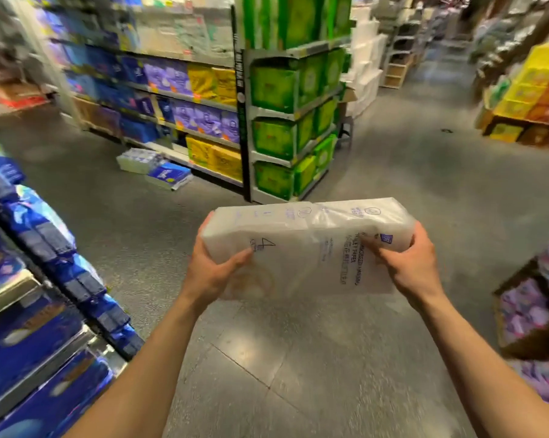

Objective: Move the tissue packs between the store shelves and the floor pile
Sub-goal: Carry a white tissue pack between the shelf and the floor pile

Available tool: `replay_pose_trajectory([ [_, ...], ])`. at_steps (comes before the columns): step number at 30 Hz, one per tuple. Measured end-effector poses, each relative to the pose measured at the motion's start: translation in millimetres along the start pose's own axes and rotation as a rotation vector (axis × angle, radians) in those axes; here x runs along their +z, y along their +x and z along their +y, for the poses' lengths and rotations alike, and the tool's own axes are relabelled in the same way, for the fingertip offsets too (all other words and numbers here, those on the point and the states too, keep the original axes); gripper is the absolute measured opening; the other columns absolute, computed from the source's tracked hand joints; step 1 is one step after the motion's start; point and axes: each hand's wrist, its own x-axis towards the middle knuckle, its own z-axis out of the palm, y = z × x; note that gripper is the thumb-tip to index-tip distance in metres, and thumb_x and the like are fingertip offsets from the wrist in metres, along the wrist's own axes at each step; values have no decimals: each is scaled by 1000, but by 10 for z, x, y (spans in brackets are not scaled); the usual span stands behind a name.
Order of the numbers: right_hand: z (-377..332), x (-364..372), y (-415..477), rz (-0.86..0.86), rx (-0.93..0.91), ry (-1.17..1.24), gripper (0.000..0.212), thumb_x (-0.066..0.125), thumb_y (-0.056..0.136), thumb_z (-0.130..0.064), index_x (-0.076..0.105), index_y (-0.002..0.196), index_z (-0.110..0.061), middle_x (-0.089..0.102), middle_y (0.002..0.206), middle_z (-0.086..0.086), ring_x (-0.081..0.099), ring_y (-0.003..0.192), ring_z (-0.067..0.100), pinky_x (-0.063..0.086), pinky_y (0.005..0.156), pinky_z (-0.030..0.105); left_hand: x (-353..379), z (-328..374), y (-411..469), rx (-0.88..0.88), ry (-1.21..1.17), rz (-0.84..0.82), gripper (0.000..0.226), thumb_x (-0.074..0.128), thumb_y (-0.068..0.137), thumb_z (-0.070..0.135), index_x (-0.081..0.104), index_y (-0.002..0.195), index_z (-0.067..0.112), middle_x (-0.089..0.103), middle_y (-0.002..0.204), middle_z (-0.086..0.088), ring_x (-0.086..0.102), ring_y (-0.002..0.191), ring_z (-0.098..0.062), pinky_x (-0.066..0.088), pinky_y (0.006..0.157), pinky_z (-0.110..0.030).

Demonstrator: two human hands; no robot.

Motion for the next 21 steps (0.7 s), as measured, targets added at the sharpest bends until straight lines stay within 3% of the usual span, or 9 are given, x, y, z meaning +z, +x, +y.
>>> replay_pose_trajectory([
  [2,-19,378,409,-45,-20,20,100,90,45,-67,57,128,-24,73,109,-1,71,95,19,61,75,40,-207,-80,356,-1,10,80,110,90,54,52,37,149,40,63,129,7,66,111,-10,59,81,-32],
  [4,-27,729,726,-62,-21,57,95,93,49,-61,57,129,-24,73,109,1,72,96,22,61,72,40,-372,-146,663,6,-57,130,93,91,63,40,45,144,33,67,124,0,69,107,-16,60,77,-34],
  [6,-17,1258,1121,-115,-8,90,92,92,52,-55,56,130,-22,73,109,4,72,95,22,60,68,37,-596,-260,1104,-1,-86,199,73,90,72,26,55,136,23,73,113,-3,72,100,-19,60,71,-31],
  [9,-10,2099,1760,-149,-21,136,98,93,46,-63,57,127,-20,74,106,1,74,90,16,60,66,30,-969,-412,1926,-28,-107,270,57,88,70,26,64,121,22,77,102,0,74,95,-23,60,68,-31],
  [13,-102,3085,2656,-184,-21,180,82,89,59,-41,56,131,-15,74,109,6,74,93,18,60,66,27,-1469,-327,3153,-46,-58,278,55,93,63,39,67,111,31,77,100,-1,74,94,-24,62,75,-43],
  [15,-239,3502,3082,-182,-22,206,82,87,62,-37,54,132,-13,73,108,6,74,88,11,59,61,22,-1679,-229,3746,-26,-32,265,54,93,63,42,67,109,34,77,101,-1,74,93,-23,62,77,-48],
  [18,-400,4056,3705,-189,-25,237,74,85,70,-27,50,133,-9,71,104,3,71,74,-2,56,55,16,-1932,-144,4572,12,34,255,60,90,59,51,66,113,37,76,104,1,74,95,-22,62,75,-46],
  [21,-479,4578,4338,-203,-38,242,75,84,69,-26,48,134,-11,71,106,4,72,75,0,56,55,17,-2114,-208,5372,35,63,263,64,91,65,45,64,121,30,76,104,4,73,96,-20,62,74,-41],
])
